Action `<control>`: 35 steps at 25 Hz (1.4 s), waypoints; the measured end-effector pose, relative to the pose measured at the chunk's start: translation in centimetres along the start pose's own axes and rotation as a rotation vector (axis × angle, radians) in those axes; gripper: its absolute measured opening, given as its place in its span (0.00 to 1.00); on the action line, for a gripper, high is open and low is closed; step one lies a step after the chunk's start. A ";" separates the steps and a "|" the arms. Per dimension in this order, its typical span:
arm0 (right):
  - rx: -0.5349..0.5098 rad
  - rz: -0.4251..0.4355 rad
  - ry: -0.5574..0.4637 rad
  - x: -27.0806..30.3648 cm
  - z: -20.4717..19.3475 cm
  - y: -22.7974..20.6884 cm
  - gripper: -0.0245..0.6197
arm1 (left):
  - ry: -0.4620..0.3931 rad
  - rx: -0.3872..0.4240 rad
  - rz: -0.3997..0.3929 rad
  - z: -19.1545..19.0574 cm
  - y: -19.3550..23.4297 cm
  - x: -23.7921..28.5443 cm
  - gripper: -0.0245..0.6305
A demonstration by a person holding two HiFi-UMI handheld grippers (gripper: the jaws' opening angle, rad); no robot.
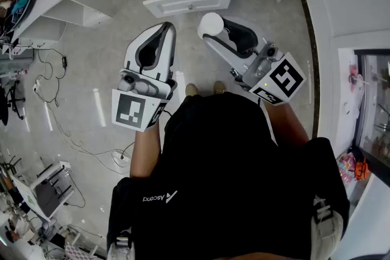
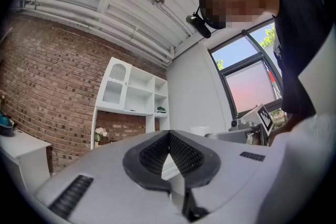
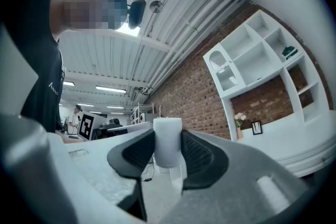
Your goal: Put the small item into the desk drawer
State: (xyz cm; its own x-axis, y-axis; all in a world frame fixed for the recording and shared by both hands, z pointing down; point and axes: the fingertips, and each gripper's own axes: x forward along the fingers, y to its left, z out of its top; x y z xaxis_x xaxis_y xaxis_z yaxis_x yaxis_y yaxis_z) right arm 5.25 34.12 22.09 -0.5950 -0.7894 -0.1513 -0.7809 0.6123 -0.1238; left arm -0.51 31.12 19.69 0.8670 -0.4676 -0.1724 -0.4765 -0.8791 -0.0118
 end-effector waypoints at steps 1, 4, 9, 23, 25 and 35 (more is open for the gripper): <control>0.001 0.000 -0.001 -0.2 0.1 -0.2 0.28 | 0.001 0.000 0.005 -0.1 -0.1 0.2 0.04; 0.012 -0.001 -0.006 -0.9 0.3 -1.0 0.28 | 0.002 0.000 0.018 -0.2 -0.4 0.7 0.04; 0.035 0.009 -0.015 -2.1 0.7 -2.4 0.28 | 0.009 0.002 0.046 -0.7 -1.3 1.7 0.04; 0.040 0.089 0.016 -2.0 0.4 -6.9 0.28 | 0.030 0.036 0.164 -2.2 0.5 5.0 0.04; 0.039 0.091 0.032 -1.0 0.1 -8.1 0.28 | 0.028 0.041 0.171 -2.4 1.8 5.8 0.04; 0.013 0.083 0.129 8.2 -2.9 -13.5 0.28 | 0.021 0.052 0.173 -4.6 12.3 9.0 0.04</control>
State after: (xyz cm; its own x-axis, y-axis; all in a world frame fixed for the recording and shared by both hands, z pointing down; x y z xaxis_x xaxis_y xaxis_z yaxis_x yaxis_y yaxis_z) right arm 10.32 19.28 25.40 -0.6773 -0.7349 -0.0339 -0.7262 0.6752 -0.1293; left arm 2.10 15.64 22.50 0.7741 -0.6136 -0.1558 -0.6251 -0.7798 -0.0347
